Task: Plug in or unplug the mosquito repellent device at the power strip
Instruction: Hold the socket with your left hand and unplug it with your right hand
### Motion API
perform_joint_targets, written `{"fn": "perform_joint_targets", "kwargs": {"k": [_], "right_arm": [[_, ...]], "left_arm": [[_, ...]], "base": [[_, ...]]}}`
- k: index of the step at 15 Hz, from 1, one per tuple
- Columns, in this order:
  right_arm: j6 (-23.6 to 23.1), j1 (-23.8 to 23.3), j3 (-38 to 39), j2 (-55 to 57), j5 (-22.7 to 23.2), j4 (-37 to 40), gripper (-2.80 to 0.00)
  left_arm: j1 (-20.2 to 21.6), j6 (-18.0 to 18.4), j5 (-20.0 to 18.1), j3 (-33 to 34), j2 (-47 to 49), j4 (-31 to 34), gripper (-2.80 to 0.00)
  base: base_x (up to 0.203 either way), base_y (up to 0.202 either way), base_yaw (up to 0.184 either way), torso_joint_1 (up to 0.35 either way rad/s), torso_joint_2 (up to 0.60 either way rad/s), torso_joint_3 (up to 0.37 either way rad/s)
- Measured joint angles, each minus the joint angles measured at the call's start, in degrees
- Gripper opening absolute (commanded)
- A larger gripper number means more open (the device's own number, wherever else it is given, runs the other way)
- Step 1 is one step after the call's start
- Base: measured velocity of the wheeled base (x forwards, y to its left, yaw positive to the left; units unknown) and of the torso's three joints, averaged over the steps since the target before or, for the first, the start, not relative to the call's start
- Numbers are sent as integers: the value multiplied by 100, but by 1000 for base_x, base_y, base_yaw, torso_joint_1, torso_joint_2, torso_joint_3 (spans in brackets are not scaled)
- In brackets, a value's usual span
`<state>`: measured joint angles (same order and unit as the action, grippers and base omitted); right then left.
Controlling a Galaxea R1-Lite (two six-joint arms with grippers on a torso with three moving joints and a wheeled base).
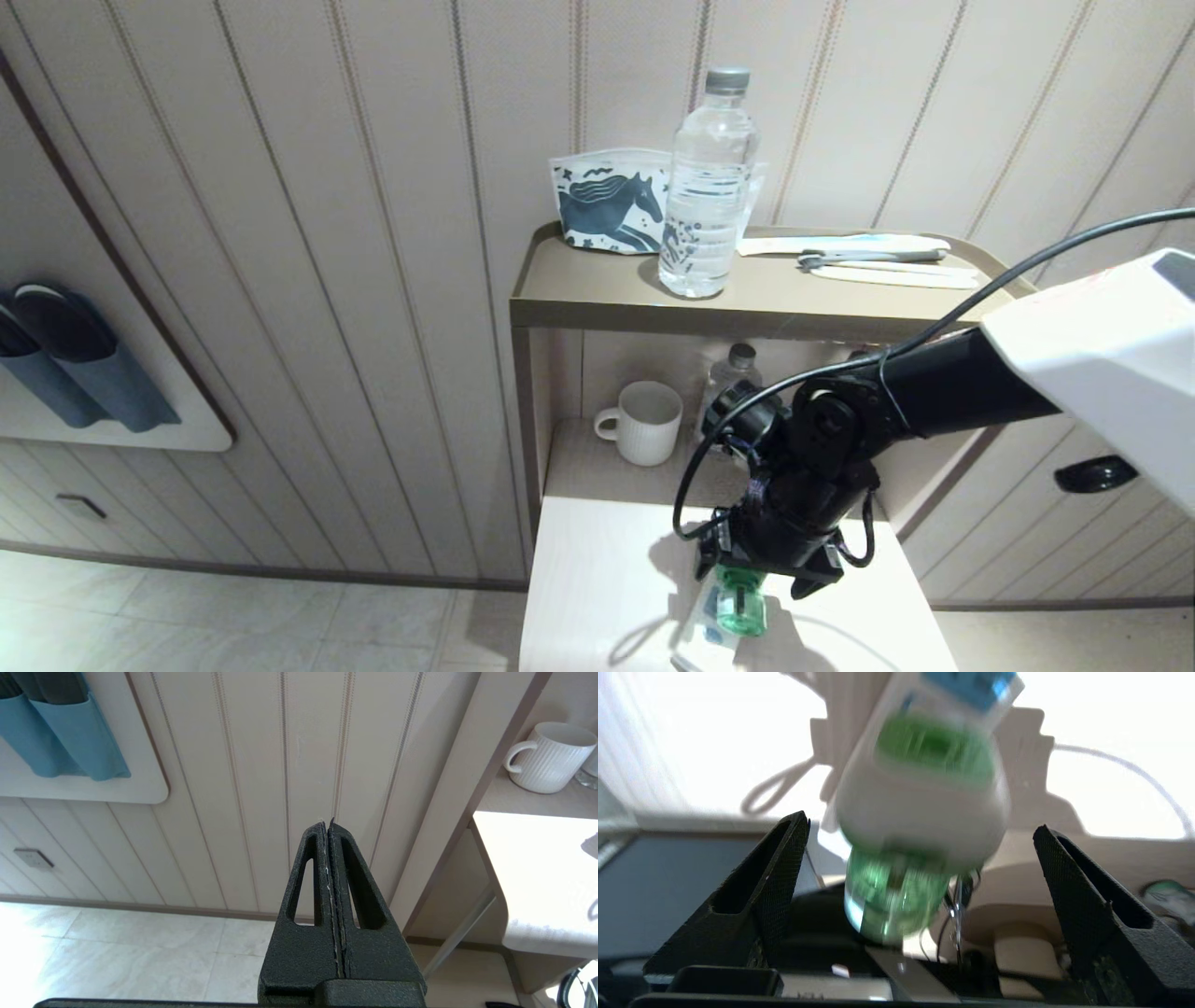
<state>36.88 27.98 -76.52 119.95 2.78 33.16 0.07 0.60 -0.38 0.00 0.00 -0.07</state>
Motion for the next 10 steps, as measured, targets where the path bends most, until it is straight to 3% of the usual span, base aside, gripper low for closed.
{"fn": "perform_joint_targets", "kwargs": {"k": [5,6,10], "right_arm": [[-6,-89,-93,249,-14,-177,0],[-11,-81,-101,282,-29,-178,-280],[-6,-26,-98,335,-332,-180,-280]], "left_arm": [[0,2,0,0,1,0,-280],[0,2,-4,0,0,0,-280],[0,2,-3,0,0,-1,-280]], "base": [[0,0,0,0,0,0],[0,0,0,0,0,0],[0,0,0,0,0,0]]}}
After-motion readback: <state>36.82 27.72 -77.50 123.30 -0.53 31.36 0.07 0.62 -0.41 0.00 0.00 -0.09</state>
